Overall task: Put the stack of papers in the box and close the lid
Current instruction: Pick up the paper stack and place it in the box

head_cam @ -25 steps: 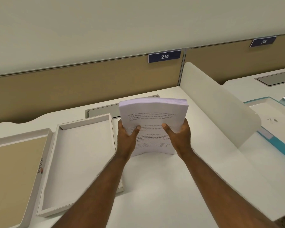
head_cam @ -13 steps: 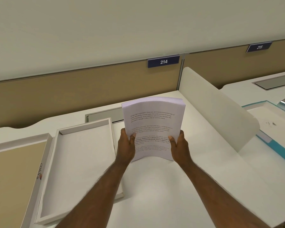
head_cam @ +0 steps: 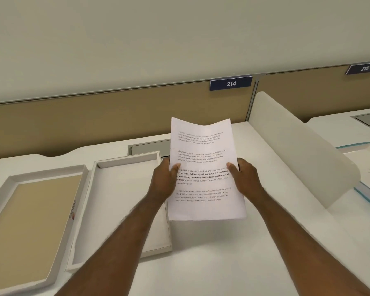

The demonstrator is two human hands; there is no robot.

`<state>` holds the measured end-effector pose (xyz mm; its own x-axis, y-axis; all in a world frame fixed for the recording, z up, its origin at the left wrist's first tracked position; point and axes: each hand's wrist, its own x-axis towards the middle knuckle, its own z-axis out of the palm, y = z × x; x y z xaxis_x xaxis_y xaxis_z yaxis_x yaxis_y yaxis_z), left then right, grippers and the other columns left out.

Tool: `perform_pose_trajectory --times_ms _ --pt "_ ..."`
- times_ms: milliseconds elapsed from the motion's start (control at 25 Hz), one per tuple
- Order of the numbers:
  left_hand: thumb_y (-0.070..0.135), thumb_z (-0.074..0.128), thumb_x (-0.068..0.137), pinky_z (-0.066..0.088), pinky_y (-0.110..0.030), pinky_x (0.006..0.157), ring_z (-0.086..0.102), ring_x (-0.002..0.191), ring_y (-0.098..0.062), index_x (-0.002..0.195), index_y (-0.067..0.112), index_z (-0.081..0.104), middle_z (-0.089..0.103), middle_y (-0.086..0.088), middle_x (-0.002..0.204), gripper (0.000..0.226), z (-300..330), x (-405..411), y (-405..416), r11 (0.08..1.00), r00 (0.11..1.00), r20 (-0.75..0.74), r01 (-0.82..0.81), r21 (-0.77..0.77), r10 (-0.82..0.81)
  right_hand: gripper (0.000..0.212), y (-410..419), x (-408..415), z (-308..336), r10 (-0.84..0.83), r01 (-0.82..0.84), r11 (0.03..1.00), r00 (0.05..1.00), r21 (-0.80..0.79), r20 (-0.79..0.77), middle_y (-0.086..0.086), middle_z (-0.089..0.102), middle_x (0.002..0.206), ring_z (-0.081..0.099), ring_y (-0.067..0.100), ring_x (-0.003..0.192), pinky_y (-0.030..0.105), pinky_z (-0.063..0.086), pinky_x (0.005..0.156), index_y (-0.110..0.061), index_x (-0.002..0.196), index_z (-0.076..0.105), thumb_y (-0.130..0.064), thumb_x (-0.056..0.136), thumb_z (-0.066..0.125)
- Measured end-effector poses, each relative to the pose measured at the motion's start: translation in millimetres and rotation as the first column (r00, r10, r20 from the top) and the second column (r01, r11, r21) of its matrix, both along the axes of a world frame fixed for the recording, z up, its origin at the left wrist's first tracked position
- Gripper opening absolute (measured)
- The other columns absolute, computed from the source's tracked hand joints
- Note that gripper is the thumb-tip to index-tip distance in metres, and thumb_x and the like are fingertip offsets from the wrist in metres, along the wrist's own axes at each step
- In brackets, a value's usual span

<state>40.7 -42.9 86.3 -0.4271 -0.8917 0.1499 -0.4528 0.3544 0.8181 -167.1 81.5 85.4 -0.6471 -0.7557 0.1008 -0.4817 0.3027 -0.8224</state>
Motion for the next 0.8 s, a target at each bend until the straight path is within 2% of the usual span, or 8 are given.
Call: perform_pose_trajectory --times_ms 120,280,360,440,720,800 --pt "0.032 0.047 0.099 0.045 -0.027 0.078 0.064 0.098 -0.020 0.122 0.008 0.055 0.069 -0.007 0.119 0.034 8 34 -7 0.999 0.999 0.008 -0.040 0.029 0.040 0.027 -20 25 4 0.080 -0.080 0.996 0.996 0.024 0.030 0.004 0.066 0.092 0.060 0.025 0.085 0.030 0.043 0.068 -0.002 0.098 0.061 -0.026 0.097 0.050" --pt "0.032 0.048 0.098 0.052 -0.032 0.083 0.067 0.102 -0.021 0.121 0.010 0.060 0.070 -0.005 0.117 0.033 13 93 -16 0.992 0.994 -0.003 -0.112 0.052 0.113 0.030 -51 74 3 0.169 -0.172 0.984 0.984 0.054 0.061 0.012 0.068 0.105 0.063 0.031 0.096 0.038 0.049 0.082 0.001 0.101 0.060 -0.027 0.097 0.048" --pt "0.032 0.048 0.098 0.055 -0.040 0.088 0.067 0.103 -0.024 0.120 0.009 0.061 0.071 -0.006 0.117 0.034 11 123 -22 0.990 0.991 0.023 -0.133 0.057 0.132 0.032 -63 101 1 0.205 -0.210 0.974 0.977 0.088 0.063 0.014 0.068 0.107 0.062 0.033 0.099 0.036 0.047 0.081 0.001 0.102 0.060 -0.027 0.097 0.048" --pt "0.033 0.048 0.098 0.055 -0.039 0.086 0.068 0.102 -0.026 0.119 0.007 0.061 0.071 -0.008 0.117 0.035 5 153 -29 0.986 0.986 0.071 -0.153 0.062 0.149 0.033 -74 128 -2 0.231 -0.238 0.962 0.971 0.131 0.067 0.016 0.067 0.110 0.061 0.033 0.101 0.036 0.046 0.081 0.002 0.103 0.060 -0.029 0.097 0.048" --pt "0.029 0.050 0.098 0.051 -0.033 0.083 0.066 0.103 -0.029 0.110 0.002 0.063 0.070 -0.014 0.113 0.033 -26 221 -54 0.971 0.974 0.148 -0.193 0.141 0.172 0.040 -104 200 -22 0.218 -0.239 0.927 0.970 0.288 0.104 0.015 0.065 0.121 0.061 0.033 0.110 0.046 0.050 0.095 -0.001 0.117 0.058 -0.032 0.097 0.045" --pt "0.029 0.050 0.098 0.052 -0.036 0.085 0.066 0.102 -0.030 0.109 0.000 0.062 0.070 -0.015 0.113 0.034 -33 228 -62 0.966 0.972 0.168 -0.195 0.170 0.167 0.042 -112 211 -30 0.212 -0.229 0.919 0.973 0.322 0.085 0.017 0.064 0.123 0.060 0.034 0.112 0.045 0.049 0.096 0.000 0.119 0.058 -0.033 0.098 0.044"
